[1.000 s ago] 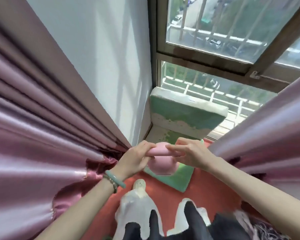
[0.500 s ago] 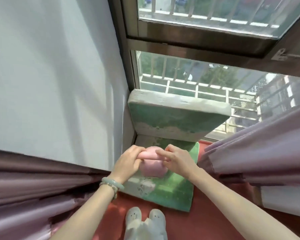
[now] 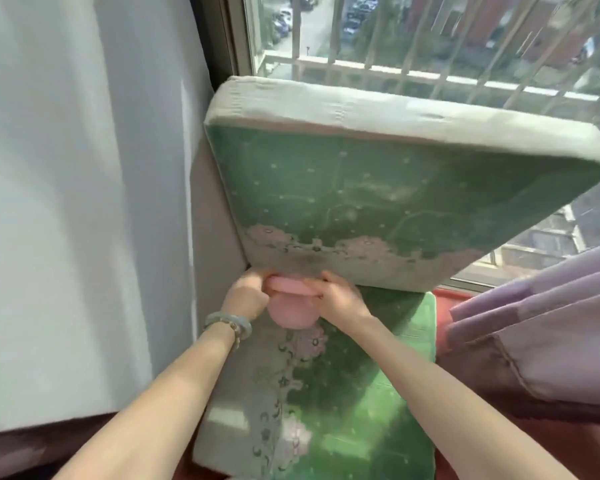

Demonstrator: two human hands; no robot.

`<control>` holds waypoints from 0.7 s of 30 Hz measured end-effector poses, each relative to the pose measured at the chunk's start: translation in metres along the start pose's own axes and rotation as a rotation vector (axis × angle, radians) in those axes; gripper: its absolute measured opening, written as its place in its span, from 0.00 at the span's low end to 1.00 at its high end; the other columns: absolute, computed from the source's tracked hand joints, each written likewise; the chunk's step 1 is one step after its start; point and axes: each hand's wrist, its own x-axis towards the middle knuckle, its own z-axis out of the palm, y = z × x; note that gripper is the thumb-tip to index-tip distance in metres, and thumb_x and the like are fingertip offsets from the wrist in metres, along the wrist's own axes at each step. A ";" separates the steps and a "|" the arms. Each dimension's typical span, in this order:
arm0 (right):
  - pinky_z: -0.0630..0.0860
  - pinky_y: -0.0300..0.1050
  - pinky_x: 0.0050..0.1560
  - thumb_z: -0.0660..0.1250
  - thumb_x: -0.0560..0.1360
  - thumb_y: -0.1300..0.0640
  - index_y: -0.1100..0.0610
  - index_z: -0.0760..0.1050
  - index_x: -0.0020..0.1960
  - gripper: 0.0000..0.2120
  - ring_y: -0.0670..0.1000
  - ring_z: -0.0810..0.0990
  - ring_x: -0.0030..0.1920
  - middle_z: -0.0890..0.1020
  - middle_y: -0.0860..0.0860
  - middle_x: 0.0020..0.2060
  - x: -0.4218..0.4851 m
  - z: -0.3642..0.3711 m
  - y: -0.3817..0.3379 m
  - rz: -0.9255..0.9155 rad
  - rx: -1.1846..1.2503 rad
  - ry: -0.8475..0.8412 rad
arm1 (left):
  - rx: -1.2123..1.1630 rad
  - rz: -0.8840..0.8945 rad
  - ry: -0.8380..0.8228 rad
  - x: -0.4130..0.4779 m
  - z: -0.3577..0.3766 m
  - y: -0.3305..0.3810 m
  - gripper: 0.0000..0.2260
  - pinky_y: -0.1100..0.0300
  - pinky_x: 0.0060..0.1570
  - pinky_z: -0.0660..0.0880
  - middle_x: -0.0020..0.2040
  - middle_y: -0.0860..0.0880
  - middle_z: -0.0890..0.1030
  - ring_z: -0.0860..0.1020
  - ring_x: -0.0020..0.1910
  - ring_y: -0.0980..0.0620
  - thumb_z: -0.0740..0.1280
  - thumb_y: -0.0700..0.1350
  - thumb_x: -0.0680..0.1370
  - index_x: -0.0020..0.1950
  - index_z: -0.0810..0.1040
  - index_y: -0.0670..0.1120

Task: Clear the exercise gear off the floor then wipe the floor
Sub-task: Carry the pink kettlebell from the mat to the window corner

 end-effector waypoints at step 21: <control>0.60 0.45 0.70 0.68 0.73 0.58 0.48 0.61 0.73 0.31 0.53 0.62 0.72 0.67 0.51 0.70 -0.023 -0.016 0.008 0.156 0.329 0.007 | -0.052 -0.118 -0.121 -0.013 0.003 0.006 0.33 0.61 0.67 0.62 0.72 0.45 0.67 0.65 0.70 0.46 0.68 0.39 0.73 0.75 0.60 0.50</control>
